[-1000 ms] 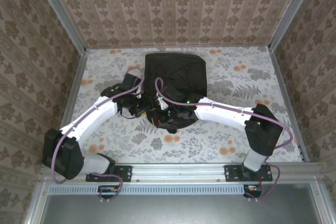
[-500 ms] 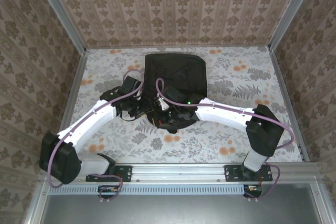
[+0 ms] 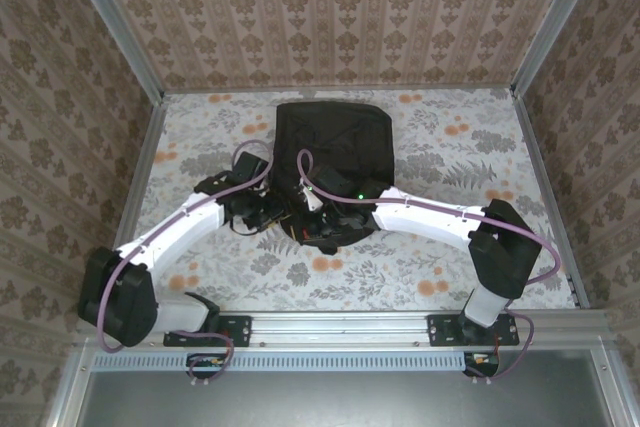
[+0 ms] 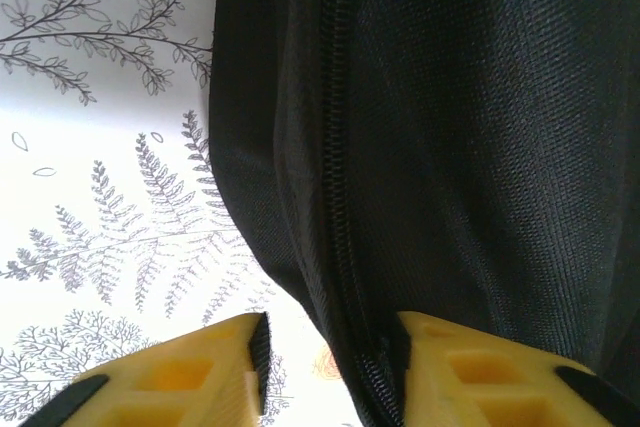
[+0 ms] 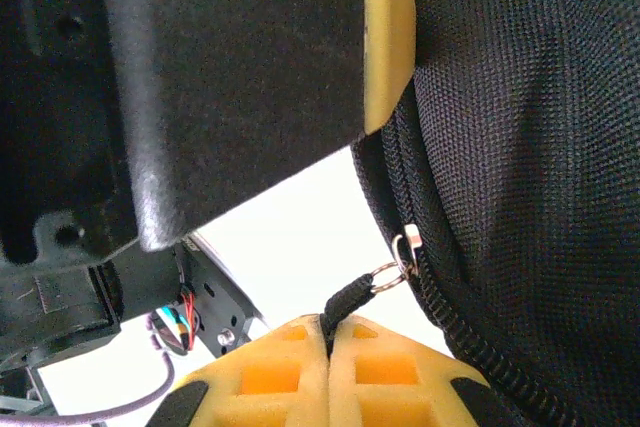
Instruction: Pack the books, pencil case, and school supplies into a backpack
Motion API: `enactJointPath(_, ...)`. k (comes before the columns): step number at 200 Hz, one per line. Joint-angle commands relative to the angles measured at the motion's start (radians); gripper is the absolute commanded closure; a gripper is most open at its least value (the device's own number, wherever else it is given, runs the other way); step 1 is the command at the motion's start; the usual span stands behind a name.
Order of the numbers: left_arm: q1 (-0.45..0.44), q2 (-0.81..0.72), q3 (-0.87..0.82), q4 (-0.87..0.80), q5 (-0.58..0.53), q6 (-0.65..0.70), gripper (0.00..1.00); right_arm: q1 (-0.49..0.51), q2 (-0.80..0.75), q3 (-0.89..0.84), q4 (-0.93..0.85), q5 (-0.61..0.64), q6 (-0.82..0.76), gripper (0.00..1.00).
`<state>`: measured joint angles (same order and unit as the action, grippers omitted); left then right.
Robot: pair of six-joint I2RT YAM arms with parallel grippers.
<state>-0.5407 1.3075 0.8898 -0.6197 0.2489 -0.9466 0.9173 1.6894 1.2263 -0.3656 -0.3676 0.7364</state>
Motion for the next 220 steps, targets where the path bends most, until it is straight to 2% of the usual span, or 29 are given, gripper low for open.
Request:
enactJointPath(1,0.007,0.015,-0.010,0.029,-0.003,-0.001,0.69,0.005,-0.040,-0.011,-0.013,-0.006,-0.017,1.00)
enactJointPath(39,0.020,0.017,-0.005,0.033,-0.003,0.020,1.00,0.005,-0.052,-0.021,-0.055,0.014,-0.038,1.00)
enactJointPath(89,0.078,-0.064,-0.024,-0.001,-0.007,0.067,1.00,-0.015,-0.122,-0.070,-0.139,0.058,-0.081,1.00)
enactJointPath(100,0.117,-0.073,-0.030,-0.007,-0.004,0.075,1.00,-0.023,-0.139,-0.086,-0.150,0.063,-0.087,1.00)
enactJointPath(152,0.146,-0.089,-0.040,-0.018,0.006,0.101,1.00,-0.074,-0.217,-0.147,-0.192,0.068,-0.113,1.00)
enactJointPath(180,0.145,-0.090,-0.038,-0.018,0.006,0.109,1.00,-0.089,-0.212,-0.145,-0.204,-0.005,-0.134,1.00)
enactJointPath(220,0.103,-0.083,-0.014,-0.026,-0.027,0.114,1.00,-0.092,-0.165,-0.016,-0.281,-0.094,-0.116,1.00)
